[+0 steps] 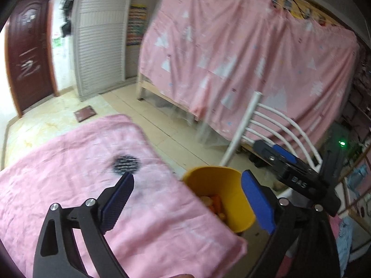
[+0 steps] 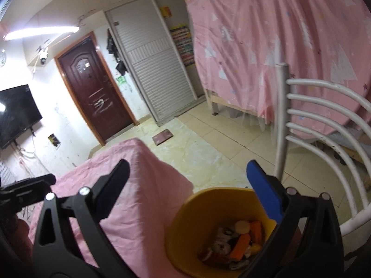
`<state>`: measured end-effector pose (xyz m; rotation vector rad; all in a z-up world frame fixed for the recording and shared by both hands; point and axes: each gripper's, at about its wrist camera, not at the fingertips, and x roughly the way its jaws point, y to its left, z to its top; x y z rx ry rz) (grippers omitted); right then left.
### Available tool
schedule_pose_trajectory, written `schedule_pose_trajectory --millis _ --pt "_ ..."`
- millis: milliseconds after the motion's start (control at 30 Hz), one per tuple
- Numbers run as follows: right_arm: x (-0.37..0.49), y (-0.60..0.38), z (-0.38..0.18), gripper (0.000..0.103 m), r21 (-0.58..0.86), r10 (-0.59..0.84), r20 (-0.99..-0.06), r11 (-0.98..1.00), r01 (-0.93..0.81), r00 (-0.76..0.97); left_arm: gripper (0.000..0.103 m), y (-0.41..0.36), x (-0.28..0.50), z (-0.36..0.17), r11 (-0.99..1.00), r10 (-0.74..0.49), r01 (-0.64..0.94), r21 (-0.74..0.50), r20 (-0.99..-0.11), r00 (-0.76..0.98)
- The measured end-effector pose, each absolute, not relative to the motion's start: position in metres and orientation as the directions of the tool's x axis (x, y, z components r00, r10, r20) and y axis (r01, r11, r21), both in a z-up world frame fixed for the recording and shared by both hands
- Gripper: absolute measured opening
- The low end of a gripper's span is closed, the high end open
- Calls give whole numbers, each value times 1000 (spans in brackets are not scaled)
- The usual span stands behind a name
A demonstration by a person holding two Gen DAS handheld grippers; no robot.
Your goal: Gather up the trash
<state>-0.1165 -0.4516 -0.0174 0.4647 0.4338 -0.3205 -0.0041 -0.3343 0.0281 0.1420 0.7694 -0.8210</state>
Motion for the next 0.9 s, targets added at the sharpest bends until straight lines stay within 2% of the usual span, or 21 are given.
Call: schedule_pose_trajectory --millis 333,533,900 --pt "-77 -381 -14 97 308 -109 -456 912 271 883 91 -240 25 10 849 -455 519 -99 -636 623" --pt "-57 -333 -13 97 243 -44 -453 955 171 890 93 -191 25 0 917 -326 399 -10 -597 733" --pt "-22 -250 -15 97 215 151 -449 975 -58 880 93 -100 31 -17 981 -164 191 -14 -578 799"
